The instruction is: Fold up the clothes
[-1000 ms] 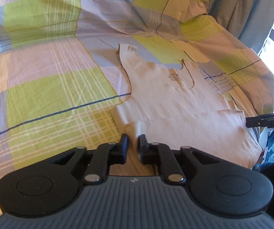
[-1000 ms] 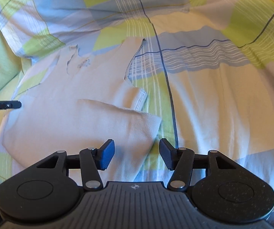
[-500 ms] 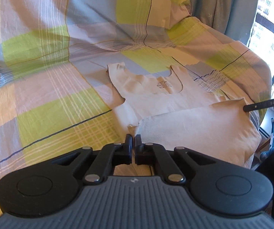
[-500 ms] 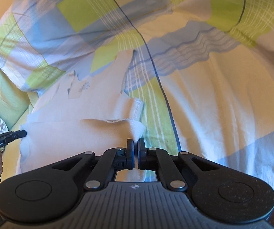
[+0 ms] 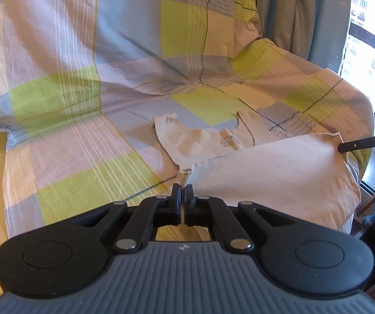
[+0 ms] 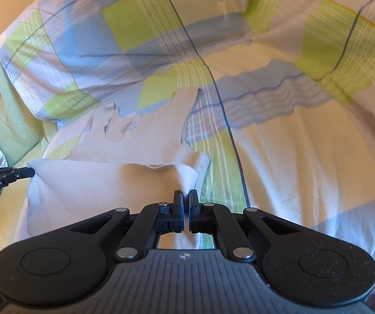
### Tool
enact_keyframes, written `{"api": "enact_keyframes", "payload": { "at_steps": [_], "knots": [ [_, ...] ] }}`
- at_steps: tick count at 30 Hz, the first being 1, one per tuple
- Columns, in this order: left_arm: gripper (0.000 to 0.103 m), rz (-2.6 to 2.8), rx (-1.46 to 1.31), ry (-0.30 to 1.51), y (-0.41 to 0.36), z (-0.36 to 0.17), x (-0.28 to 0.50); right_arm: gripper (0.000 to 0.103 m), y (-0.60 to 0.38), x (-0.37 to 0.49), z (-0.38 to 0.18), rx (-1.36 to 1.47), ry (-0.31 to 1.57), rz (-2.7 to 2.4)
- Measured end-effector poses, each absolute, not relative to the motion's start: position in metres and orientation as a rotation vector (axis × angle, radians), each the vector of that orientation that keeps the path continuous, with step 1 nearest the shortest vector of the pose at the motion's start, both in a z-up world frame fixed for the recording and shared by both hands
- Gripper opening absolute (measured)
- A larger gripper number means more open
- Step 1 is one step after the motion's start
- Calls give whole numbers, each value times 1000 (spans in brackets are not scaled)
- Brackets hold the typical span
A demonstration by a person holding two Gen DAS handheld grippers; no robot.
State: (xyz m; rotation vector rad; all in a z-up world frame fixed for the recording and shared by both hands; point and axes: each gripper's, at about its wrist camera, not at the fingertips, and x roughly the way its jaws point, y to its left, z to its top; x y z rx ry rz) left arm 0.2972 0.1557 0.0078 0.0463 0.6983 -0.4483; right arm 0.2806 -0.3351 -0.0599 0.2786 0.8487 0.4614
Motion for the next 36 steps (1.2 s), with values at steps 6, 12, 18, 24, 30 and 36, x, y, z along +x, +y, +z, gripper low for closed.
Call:
{"api": "enact_keyframes", "payload": {
  "at_steps": [6,12,18,24,30,36],
  "knots": [
    [0,-415,61,688,153,13,359,3,-333,323,-28,251,743,455],
    [0,-377,70,716,148,-9,418,3,-322,392,-41,229,756,437],
    [0,-347,77,749,143,-36,461,3,-317,446,-68,232,778,418],
    [10,-268,78,775,144,-57,473,6,-313,481,-100,241,851,364],
    [12,-190,36,735,166,-42,444,29,-313,460,-86,156,757,265],
    [16,-285,-69,740,173,-24,364,30,-295,388,-50,132,708,375]
  ]
}}
